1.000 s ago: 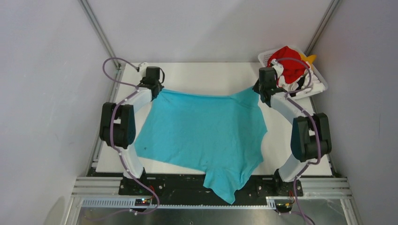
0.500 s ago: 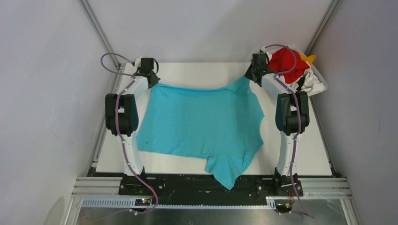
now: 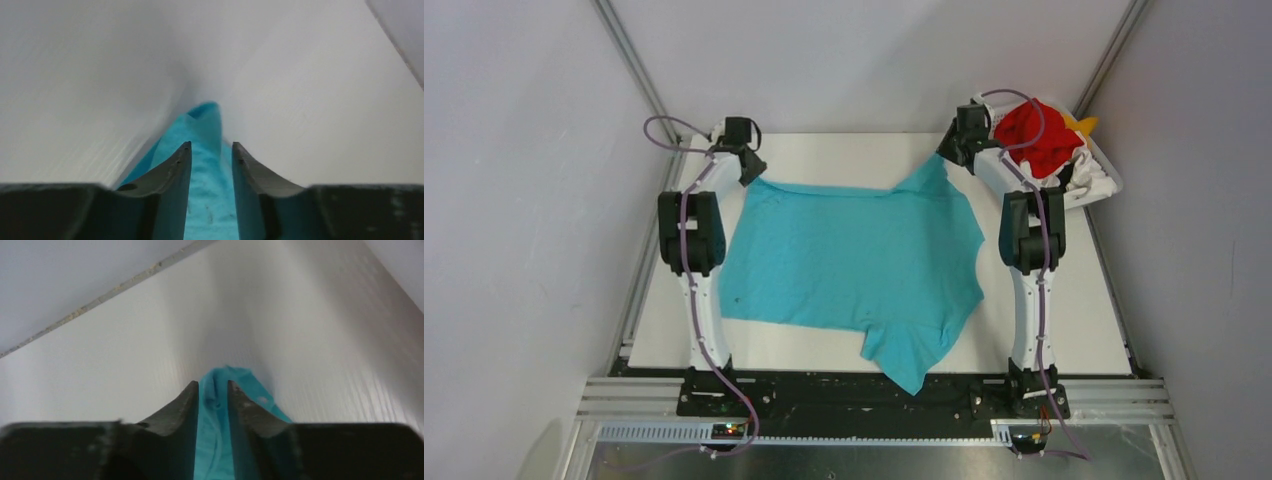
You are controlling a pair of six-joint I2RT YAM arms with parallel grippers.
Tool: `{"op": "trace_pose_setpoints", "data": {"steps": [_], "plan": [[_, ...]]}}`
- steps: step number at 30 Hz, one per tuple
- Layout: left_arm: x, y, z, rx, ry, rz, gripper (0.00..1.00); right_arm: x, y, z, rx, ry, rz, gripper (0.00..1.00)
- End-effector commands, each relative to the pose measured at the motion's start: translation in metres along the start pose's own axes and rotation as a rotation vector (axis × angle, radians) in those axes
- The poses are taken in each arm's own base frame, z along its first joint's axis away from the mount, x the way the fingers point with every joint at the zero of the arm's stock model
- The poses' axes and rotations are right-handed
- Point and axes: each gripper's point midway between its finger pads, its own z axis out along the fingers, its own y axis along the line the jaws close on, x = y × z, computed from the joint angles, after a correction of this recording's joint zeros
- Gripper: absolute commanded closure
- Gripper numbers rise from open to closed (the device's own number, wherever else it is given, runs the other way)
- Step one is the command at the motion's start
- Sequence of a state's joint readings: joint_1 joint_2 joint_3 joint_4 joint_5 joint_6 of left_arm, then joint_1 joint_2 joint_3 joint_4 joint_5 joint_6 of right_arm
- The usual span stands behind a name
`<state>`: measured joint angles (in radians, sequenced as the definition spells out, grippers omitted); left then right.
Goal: Fold and stack the t-shirts
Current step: Flatten out the tshirt
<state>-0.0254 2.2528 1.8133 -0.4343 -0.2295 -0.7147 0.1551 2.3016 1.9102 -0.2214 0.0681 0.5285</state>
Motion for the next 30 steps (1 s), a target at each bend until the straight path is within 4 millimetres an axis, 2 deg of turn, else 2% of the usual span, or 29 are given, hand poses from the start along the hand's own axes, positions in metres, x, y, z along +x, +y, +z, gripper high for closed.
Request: {"op": "trace_pose_setpoints", "data": {"steps": [1, 2, 3, 4, 5, 6, 7, 8, 9, 10, 11, 12, 15, 16, 17, 18, 19, 20, 21, 22, 23, 24, 25, 26, 27, 28, 30], "plan": [[-0.057, -0.023, -0.023, 0.051, -0.096, -0.051, 0.27, -0.045, 0.031, 0.000, -0.097, -0.078, 0.075, 0.56], [-0.063, -0.025, -0.029, 0.057, -0.109, -0.054, 0.14, -0.048, 0.036, -0.003, -0.123, -0.077, 0.076, 0.42], [-0.074, -0.029, -0.041, 0.069, -0.134, -0.054, 0.04, -0.055, 0.042, -0.009, -0.142, -0.087, 0.078, 0.33], [-0.079, -0.030, -0.049, 0.074, -0.146, -0.052, 0.01, -0.064, 0.050, -0.019, -0.173, -0.098, 0.077, 0.14], [-0.088, -0.031, -0.063, 0.082, -0.171, -0.047, 0.01, -0.061, 0.050, -0.022, -0.180, -0.088, 0.071, 0.07], [-0.091, -0.030, -0.070, 0.085, -0.179, -0.045, 0.01, -0.069, 0.058, -0.036, -0.211, -0.097, 0.069, 0.02], [-0.095, -0.029, -0.085, 0.092, -0.192, -0.040, 0.00, -0.057, 0.053, -0.037, -0.208, -0.071, 0.066, 0.01], [-0.095, -0.027, -0.091, 0.095, -0.192, -0.036, 0.00, -0.065, 0.061, -0.053, -0.244, -0.087, 0.064, 0.01], [-0.092, -0.023, -0.104, 0.104, -0.188, -0.030, 0.00, -0.046, 0.050, -0.052, -0.225, -0.048, 0.069, 0.01], [-0.091, -0.022, -0.109, 0.110, -0.185, -0.026, 0.00, -0.052, 0.056, -0.068, -0.255, -0.069, 0.070, 0.01], [-0.083, -0.017, -0.120, 0.119, -0.169, -0.016, 0.00, -0.027, 0.045, -0.067, -0.243, -0.014, 0.076, 0.01], [-0.077, -0.016, -0.124, 0.126, -0.158, -0.006, 0.00, -0.017, 0.040, -0.077, -0.247, 0.001, 0.081, 0.01], [-0.038, 0.000, -0.144, 0.130, -0.095, 0.038, 0.00, 0.014, 0.035, -0.095, -0.278, 0.074, 0.087, 0.01], [-0.030, -0.001, -0.156, 0.144, -0.094, 0.052, 0.00, 0.026, 0.029, -0.101, -0.271, 0.097, 0.089, 0.01], [-0.009, 0.011, -0.152, 0.121, -0.056, 0.078, 0.00, 0.028, 0.031, -0.106, -0.279, 0.095, 0.084, 0.00], [0.001, 0.009, -0.162, 0.133, -0.054, 0.096, 0.00, 0.037, 0.027, -0.105, -0.271, 0.112, 0.076, 0.01], [0.023, 0.021, -0.157, 0.106, -0.014, 0.117, 0.00, 0.044, 0.030, -0.105, -0.277, 0.128, 0.066, 0.01], [0.034, 0.018, -0.165, 0.119, -0.008, 0.131, 0.00, 0.047, 0.031, -0.104, -0.282, 0.136, 0.058, 0.01], [0.054, 0.029, -0.160, 0.098, 0.027, 0.149, 0.00, 0.054, 0.034, -0.101, -0.290, 0.148, 0.054, 0.00], [0.066, 0.026, -0.165, 0.113, 0.039, 0.169, 0.00, 0.056, 0.036, -0.098, -0.293, 0.149, 0.055, 0.01], [0.086, 0.030, -0.163, 0.107, 0.070, 0.196, 0.00, 0.062, 0.037, -0.093, -0.292, 0.157, 0.056, 0.01], [0.094, 0.032, -0.163, 0.104, 0.081, 0.205, 0.00, 0.060, 0.040, -0.091, -0.298, 0.154, 0.060, 0.01], [0.111, 0.036, -0.162, 0.102, 0.109, 0.228, 0.00, 0.068, 0.040, -0.084, -0.294, 0.173, 0.060, 0.01], [0.124, 0.041, -0.160, 0.095, 0.133, 0.240, 0.00, 0.064, 0.046, -0.082, -0.302, 0.169, 0.065, 0.01], [0.131, 0.040, -0.160, 0.100, 0.142, 0.250, 0.00, 0.072, 0.046, -0.075, -0.297, 0.188, 0.063, 0.01], [0.142, 0.046, -0.157, 0.091, 0.167, 0.259, 0.00, 0.066, 0.053, -0.073, -0.306, 0.174, 0.057, 0.01], [0.156, 0.052, -0.154, 0.084, 0.197, 0.265, 0.00, 0.070, 0.053, -0.061, -0.277, 0.190, 0.058, 0.01]]}}
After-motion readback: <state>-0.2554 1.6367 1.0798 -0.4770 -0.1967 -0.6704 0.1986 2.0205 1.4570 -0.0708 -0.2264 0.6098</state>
